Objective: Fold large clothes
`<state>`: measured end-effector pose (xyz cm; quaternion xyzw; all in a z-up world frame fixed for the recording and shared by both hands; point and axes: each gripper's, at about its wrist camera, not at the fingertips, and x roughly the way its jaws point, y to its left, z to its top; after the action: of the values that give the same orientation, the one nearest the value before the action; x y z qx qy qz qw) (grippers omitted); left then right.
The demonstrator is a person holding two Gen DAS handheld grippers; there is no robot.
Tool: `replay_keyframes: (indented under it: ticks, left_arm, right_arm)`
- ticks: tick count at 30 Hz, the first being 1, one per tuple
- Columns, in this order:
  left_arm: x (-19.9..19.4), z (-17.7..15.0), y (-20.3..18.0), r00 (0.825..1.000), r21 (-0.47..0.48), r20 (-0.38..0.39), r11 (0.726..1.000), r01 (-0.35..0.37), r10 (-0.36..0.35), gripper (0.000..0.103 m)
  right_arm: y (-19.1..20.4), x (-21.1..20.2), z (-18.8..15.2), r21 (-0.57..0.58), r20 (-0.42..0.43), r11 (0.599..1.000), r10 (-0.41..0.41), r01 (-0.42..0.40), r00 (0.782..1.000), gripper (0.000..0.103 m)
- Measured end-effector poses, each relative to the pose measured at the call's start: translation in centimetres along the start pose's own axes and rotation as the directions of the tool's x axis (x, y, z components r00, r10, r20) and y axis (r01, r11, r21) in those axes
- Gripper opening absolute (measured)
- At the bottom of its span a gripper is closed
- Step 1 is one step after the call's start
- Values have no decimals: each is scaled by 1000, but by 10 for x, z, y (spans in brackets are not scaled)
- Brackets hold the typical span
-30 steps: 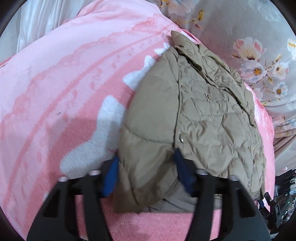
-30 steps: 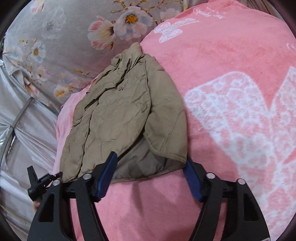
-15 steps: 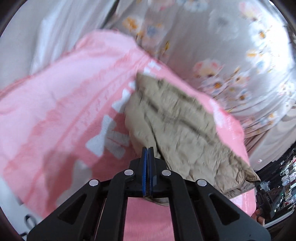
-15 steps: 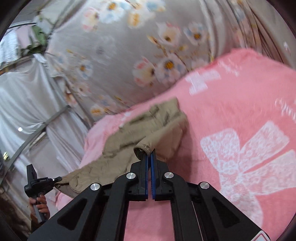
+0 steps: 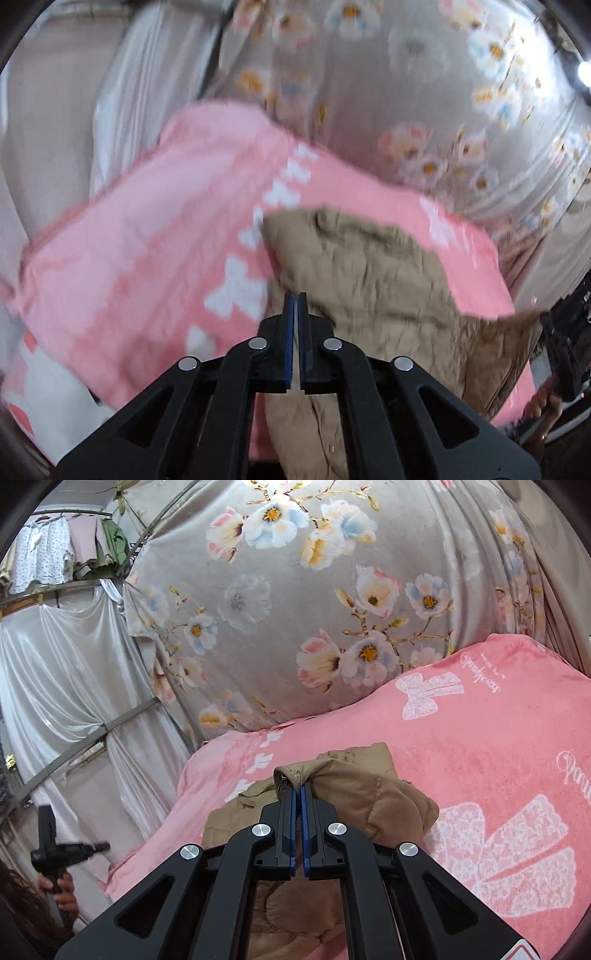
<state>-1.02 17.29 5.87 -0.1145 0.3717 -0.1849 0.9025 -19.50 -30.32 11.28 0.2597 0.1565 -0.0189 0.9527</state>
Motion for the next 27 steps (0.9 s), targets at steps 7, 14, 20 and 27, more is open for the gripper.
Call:
replay_keyframes:
  ticks: [7,14,20,27]
  left_arm:
    - [40,-81,23,936,-105,-346,994,39,-73,47]
    - [44,-141,52,831,-312,-487,942,120,-267,73]
    - [59,-162,28,737,-407,-502,875,260,-453,60]
    - [29,-128,11,812,-296,-390,894,336,-435,4]
  right_arm:
    - [-1,-12,2,-9,24,1000,-19,19,1000,3]
    - [6,-14,-2,-11,20,1000,-10,11,1000,3]
    - [12,-22,-10,-9,31,999,-36,37,999,3]
    - [12,-45,-16,9,82,995,-100,99,992,3]
